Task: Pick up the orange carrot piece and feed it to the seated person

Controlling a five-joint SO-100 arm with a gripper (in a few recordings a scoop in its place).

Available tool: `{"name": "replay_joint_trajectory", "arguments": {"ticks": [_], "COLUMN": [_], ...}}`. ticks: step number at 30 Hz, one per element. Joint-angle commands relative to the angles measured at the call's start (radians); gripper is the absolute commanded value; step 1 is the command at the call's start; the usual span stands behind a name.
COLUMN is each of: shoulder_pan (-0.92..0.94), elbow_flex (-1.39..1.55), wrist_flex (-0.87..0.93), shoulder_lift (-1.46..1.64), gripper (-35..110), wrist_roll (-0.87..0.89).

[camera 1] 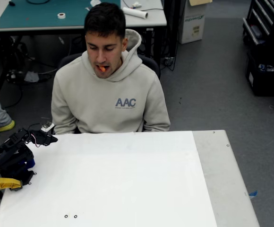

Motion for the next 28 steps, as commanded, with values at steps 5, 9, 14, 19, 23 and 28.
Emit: {"name": "replay_joint_trajectory", "arguments": {"ticks": [5,9,14,19,23,28], "shoulder_pan": [0.006,0.011,0.014,0.014,0.008,0.008], "elbow_flex": [-0.032,-0.032,-0.032,-0.032,-0.032,-0.032], "wrist_flex": [0.057,0.054,0.054,0.054,0.054,0.054], "shoulder_lift": [0.018,0.018,0.018,0.018,0.018,0.018], "gripper": [-2,-2,-2,-2,-2,-2], "wrist_roll": [-0.005,0.006,0.006,0.006,-0.003,-0.003]}}
